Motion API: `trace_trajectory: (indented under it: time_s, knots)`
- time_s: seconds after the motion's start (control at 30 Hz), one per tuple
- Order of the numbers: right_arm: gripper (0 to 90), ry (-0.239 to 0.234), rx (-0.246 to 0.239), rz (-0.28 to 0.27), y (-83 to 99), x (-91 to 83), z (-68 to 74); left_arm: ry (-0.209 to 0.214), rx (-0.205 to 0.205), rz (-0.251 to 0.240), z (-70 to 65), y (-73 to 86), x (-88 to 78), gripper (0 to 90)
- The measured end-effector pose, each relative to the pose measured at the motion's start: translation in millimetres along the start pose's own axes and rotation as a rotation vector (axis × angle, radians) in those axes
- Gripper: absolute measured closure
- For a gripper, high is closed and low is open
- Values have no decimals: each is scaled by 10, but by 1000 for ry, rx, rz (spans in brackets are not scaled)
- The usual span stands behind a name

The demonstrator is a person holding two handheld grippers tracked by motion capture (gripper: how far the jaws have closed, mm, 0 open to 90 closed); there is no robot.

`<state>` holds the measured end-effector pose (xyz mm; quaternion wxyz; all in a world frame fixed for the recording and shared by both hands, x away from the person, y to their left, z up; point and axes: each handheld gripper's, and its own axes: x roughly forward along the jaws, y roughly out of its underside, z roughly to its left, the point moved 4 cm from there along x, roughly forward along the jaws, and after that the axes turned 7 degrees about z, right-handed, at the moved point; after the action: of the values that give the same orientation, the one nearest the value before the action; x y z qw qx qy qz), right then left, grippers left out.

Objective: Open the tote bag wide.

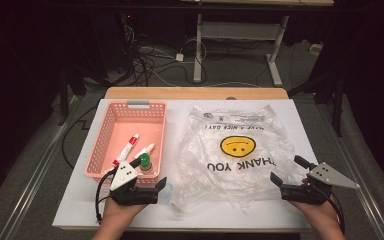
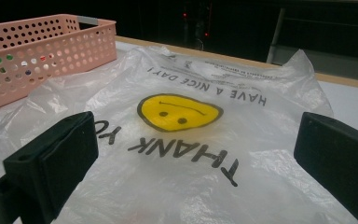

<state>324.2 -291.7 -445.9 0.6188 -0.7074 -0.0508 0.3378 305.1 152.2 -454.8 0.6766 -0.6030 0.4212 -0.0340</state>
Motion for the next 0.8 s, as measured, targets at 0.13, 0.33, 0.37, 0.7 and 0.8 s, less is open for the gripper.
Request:
trace_trajectory:
  time_s: [0.13, 0.33, 0.37, 0.7, 0.8]
  knots:
    - [0, -2, -5, 3, 5, 1, 6, 0, 5, 9, -9, 9, 4, 0]
    - [0, -1, -7, -7, -13, -24, 4, 2, 17, 10, -36, 1, 12, 0]
    - [0, -1, -7, -7, -13, -24, 4, 2, 17, 10, -36, 1, 12, 0]
    - [14, -15, -15, -6, -38, -52, 10, -1, 17, 11, -34, 3, 10, 0]
    - [33, -9, -13, 3, -51, -79, -15, 0, 18, 13, -33, 3, 16, 0]
